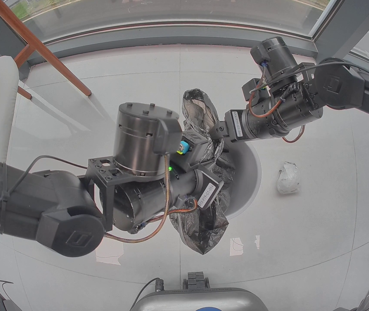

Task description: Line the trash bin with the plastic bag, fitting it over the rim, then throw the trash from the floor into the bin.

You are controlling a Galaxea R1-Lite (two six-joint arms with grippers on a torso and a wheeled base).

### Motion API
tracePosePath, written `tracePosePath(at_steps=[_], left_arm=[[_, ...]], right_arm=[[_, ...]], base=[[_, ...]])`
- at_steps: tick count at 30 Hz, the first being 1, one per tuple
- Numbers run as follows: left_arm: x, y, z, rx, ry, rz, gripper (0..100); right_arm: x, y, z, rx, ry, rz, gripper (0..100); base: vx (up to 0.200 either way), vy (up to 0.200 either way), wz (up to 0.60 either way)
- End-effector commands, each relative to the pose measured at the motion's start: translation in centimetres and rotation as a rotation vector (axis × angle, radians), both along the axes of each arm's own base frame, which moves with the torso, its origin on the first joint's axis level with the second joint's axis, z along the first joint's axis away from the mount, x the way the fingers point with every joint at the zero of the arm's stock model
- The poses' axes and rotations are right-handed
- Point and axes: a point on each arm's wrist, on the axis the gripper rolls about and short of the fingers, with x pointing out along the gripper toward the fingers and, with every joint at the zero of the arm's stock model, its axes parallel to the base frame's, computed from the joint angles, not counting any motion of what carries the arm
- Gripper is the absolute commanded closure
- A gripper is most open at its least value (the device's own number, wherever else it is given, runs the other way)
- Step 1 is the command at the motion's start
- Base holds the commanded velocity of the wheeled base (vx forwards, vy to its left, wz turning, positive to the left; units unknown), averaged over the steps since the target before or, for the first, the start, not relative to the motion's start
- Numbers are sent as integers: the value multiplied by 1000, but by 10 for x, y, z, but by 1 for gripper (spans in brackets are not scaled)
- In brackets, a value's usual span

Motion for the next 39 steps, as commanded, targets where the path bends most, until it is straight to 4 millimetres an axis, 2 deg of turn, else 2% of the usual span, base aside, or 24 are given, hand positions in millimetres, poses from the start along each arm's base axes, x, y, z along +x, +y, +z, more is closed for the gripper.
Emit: tracePosePath(at_steps=[1, 10, 13, 18, 23, 24, 29, 32, 39], left_arm=[[0, -1, 0, -1, 0, 0, 100], [2, -2, 4, -13, -14, 29, 100], [4, -10, -4, -8, -5, 28, 100], [5, -12, -4, -40, -26, 62, 100], [-3, -13, -12, -12, -8, 46, 100], [-5, -11, -13, -5, -4, 44, 0], [-10, -13, -10, -19, -10, 30, 0], [-13, -9, 0, -40, -26, 33, 0], [-15, -3, 4, -44, -30, 38, 0]], right_arm=[[0, 5, -4, -3, 6, 11, 100], [-9, 17, -3, -6, -2, 34, 100], [-11, 20, 0, -5, -17, 39, 100], [-15, 23, 1, -6, -14, 47, 100], [-19, 23, 2, -7, -11, 50, 100], [-19, 23, 2, -7, -9, 51, 100], [-19, 17, -1, -23, 4, 41, 100], [-21, 12, -5, -39, 21, 38, 100], [-22, 12, -3, -34, 14, 41, 100]], base=[[0, 0, 0], [0, 0, 0], [0, 0, 0], [0, 0, 0], [0, 0, 0], [0, 0, 0], [0, 0, 0], [0, 0, 0], [0, 0, 0]])
